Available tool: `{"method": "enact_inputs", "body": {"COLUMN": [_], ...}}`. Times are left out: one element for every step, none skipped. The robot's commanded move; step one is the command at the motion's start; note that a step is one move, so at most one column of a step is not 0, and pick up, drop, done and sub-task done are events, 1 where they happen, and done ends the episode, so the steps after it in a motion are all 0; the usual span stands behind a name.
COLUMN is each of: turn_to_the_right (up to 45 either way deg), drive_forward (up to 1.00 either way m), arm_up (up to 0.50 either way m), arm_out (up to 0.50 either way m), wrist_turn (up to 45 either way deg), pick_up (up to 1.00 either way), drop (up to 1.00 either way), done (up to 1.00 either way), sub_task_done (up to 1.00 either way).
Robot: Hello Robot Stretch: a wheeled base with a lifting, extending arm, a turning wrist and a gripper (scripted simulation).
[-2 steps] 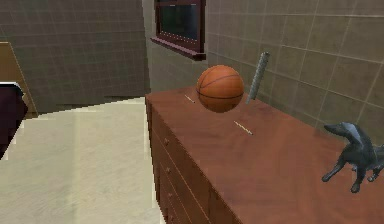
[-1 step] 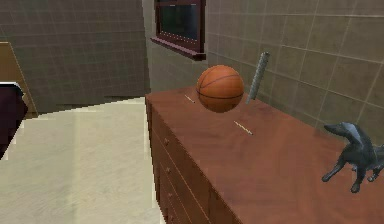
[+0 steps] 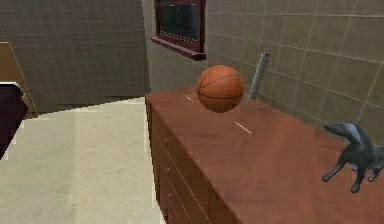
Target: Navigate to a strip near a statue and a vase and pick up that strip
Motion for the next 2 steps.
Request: {"method": "enact_inputs", "body": {"turn_to_the_right": [0.0, 0.0], "drive_forward": [0.0, 0.0], "arm_up": [0.1, 0.0], "arm_out": [0.0, 0.0], "wrist_turn": [0.0, 0.0], "pick_up": [0.0, 0.0], "drop": [0.0, 0.0], "done": [0.0, 1.0], "sub_task_done": [0.0, 0.0]}}
